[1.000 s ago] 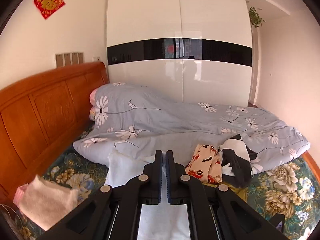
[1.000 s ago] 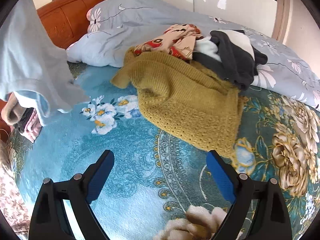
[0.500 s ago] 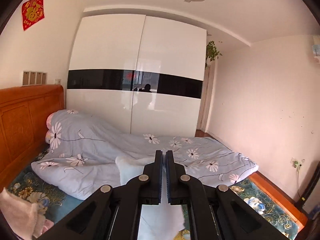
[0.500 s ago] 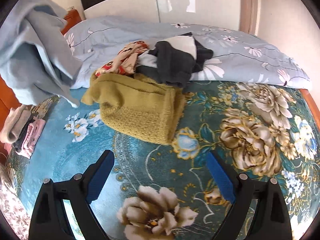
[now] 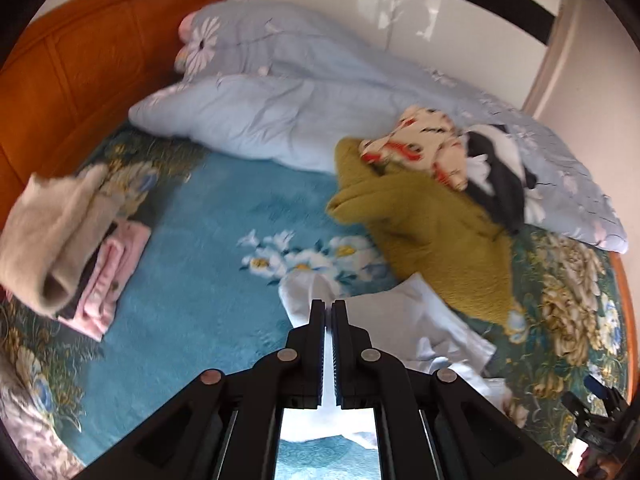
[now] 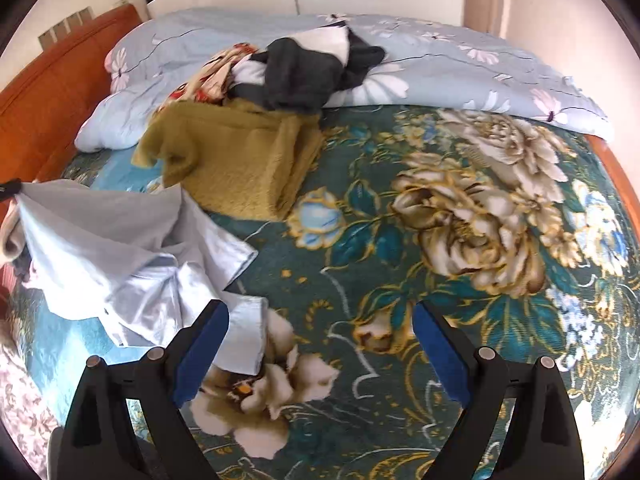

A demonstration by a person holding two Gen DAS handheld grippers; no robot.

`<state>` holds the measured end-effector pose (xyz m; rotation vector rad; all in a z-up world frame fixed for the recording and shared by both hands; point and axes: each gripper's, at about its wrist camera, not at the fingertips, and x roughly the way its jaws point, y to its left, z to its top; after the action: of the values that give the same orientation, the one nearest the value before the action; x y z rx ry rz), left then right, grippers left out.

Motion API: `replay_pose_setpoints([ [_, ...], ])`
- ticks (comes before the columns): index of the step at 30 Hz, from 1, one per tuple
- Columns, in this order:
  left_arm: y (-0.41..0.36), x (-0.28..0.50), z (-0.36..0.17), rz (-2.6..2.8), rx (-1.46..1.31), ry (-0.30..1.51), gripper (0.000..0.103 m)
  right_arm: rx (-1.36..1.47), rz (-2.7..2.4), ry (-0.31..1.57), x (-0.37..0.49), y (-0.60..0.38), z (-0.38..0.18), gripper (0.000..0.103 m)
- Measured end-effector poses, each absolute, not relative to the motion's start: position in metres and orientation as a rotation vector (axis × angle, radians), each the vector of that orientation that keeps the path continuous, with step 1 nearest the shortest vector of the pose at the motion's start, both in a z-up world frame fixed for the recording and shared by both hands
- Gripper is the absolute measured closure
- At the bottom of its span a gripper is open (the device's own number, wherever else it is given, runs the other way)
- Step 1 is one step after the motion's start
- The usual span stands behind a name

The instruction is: Fold clothes

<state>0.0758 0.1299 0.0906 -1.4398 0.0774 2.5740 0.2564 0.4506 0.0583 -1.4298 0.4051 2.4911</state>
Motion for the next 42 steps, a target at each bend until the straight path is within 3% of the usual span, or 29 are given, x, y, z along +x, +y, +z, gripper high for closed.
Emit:
replay_pose_setpoints([
  [7,0.106,0.013,0.084,2.555,-1.513,-0.103,0.099,-1.532,2.687,0.391,0.209,0.389,0.04,0.009],
  [14,0.126,-0.044,0.052,2.465,-1.606,-0.116,0.096,-1.644,2.743,0.519,0.157,0.355,0.018,0.01],
  [17,0.125,-0.046,0.041,2.418,-1.587,-0.148,0.095,-1.733,2.731,0.617,0.143,0.347,0.003,0.025],
  [19,0.117,-0.042,0.04,2.363,-1.594,-0.195,0.079,-1.804,2.724,0.601,0.137,0.339,-0.008,0.035],
  [20,0.11,-0.039,0.039,2.333,-1.605,-0.218,0.062,-1.84,2.719,0.593,0.135,0.335,-0.014,0.04],
  [21,0.102,-0.032,0.04,2.32,-1.596,-0.241,0.052,-1.863,2.704,0.599,0.134,0.334,-0.019,0.05],
  [22,0.093,-0.023,0.043,2.318,-1.572,-0.261,0.051,-1.877,2.681,0.614,0.134,0.335,-0.025,0.057],
  [26,0.068,0.029,0.051,2.329,-1.461,-0.19,0.045,-1.901,2.6,0.734,0.138,0.345,-0.044,0.062],
  [32,0.075,0.108,0.017,2.283,-1.453,0.161,0.045,-1.892,2.529,0.935,0.139,0.356,-0.053,0.07],
  [34,0.08,0.127,0.001,2.255,-1.449,0.243,0.045,-1.892,2.509,1.002,0.137,0.357,-0.055,0.094],
  [36,0.085,0.137,-0.014,2.236,-1.459,0.29,0.045,-1.886,2.497,1.061,0.135,0.356,-0.055,0.097],
  [39,0.088,0.141,-0.033,2.211,-1.512,0.274,0.045,-1.824,2.549,1.096,0.135,0.355,-0.045,0.099],
  [42,0.076,0.132,-0.039,2.166,-1.577,-0.004,0.045,-1.713,2.628,1.093,0.131,0.358,-0.025,0.1],
])
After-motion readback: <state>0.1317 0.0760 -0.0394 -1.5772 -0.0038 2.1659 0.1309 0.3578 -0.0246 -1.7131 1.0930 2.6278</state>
